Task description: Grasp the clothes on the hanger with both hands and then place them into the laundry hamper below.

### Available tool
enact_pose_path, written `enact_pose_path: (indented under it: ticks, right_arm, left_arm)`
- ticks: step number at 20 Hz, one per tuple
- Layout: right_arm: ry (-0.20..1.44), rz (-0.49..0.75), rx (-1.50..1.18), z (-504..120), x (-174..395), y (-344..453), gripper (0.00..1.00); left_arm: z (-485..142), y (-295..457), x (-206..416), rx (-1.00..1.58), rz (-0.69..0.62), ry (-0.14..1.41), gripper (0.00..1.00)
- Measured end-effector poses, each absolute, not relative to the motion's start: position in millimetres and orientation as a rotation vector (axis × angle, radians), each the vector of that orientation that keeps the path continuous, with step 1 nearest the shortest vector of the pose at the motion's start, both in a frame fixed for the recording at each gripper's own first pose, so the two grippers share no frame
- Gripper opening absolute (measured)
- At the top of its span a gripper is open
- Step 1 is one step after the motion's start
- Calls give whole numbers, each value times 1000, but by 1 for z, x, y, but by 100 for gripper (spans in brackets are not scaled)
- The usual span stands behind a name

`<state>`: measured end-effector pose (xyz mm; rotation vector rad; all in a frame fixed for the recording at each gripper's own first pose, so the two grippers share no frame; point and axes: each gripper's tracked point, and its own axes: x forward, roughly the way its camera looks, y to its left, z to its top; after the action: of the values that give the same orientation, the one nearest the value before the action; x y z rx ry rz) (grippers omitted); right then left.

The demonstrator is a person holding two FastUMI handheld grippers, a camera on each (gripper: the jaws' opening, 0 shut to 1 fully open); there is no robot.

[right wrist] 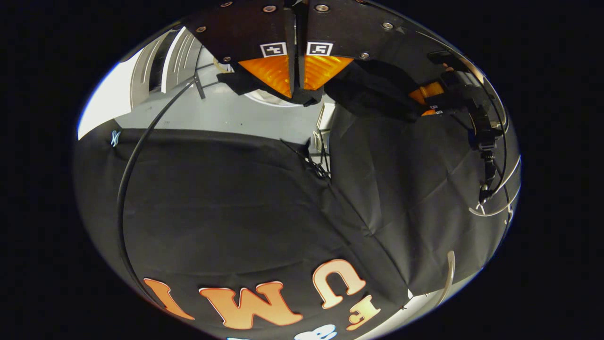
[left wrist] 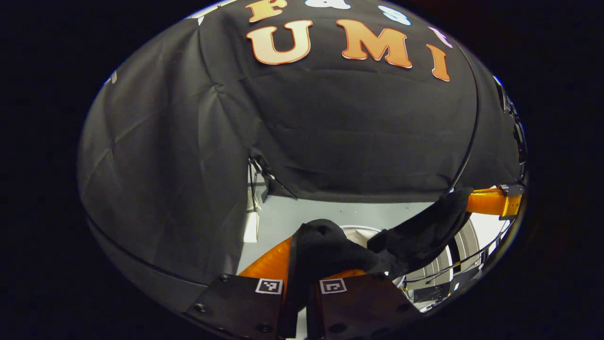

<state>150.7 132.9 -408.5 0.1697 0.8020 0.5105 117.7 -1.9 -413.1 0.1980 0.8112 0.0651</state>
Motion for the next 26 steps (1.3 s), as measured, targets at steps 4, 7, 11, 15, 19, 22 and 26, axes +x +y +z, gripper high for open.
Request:
enact_pose_path:
  ticks: [4, 7, 11, 15, 19, 22, 26]
  right_arm:
    - [881, 471, 124, -450, 134, 135, 2]
    - [949, 432, 83, -479, 123, 134, 4]
    - [1026, 399, 50, -511, 109, 129, 6]
    - [1084, 347, 30, -530, 97, 124, 11]
    - [1086, 323, 43, -527, 92, 121, 13]
    - [1075, 320, 22, -519, 93, 118, 22]
    - [1053, 306, 21, -502, 90, 115, 31]
  left_arm:
    - [-444, -18, 103, 200, 18, 911, 17]
    - [-466, -27, 93, 222, -20, 971, 15]
    - [-495, -35, 77, 179, -31, 1058, 15]
    - [-508, -38, 58, 164, -31, 1142, 19]
    - [-515, -45, 43, 128, -42, 1194, 41]
    - [-514, -42, 48, 129, -27, 1170, 53]
    - [-500, -46, 59, 105, -13, 1141, 78]
